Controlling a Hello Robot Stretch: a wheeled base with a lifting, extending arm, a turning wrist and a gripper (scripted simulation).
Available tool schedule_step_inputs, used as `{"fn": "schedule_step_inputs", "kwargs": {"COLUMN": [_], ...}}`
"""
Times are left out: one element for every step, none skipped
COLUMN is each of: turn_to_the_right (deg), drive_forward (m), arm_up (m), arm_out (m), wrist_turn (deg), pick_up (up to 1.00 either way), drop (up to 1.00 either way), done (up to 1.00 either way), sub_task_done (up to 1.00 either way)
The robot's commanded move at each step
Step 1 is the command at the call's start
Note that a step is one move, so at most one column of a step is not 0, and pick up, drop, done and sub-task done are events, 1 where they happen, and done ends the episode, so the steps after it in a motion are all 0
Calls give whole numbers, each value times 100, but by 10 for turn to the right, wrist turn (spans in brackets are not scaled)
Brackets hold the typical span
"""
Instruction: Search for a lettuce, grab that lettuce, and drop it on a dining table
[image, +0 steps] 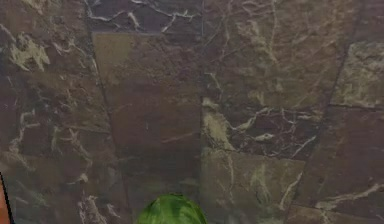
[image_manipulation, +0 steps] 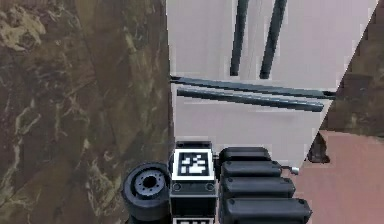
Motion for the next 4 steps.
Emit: {"fn": "schedule_step_inputs", "kwargs": {"turn_to_the_right": [-90, 90, -450, -450], "drive_forward": [0, 0, 0, 0], "arm_up": [0, 0, 0, 0], "arm_out": [0, 0, 0, 0], "wrist_turn": [0, 0, 0, 0], "pick_up": [0, 0, 0, 0], "drop": [0, 0, 0, 0], "done": [0, 0, 0, 0], "sub_task_done": [0, 0, 0, 0]}}
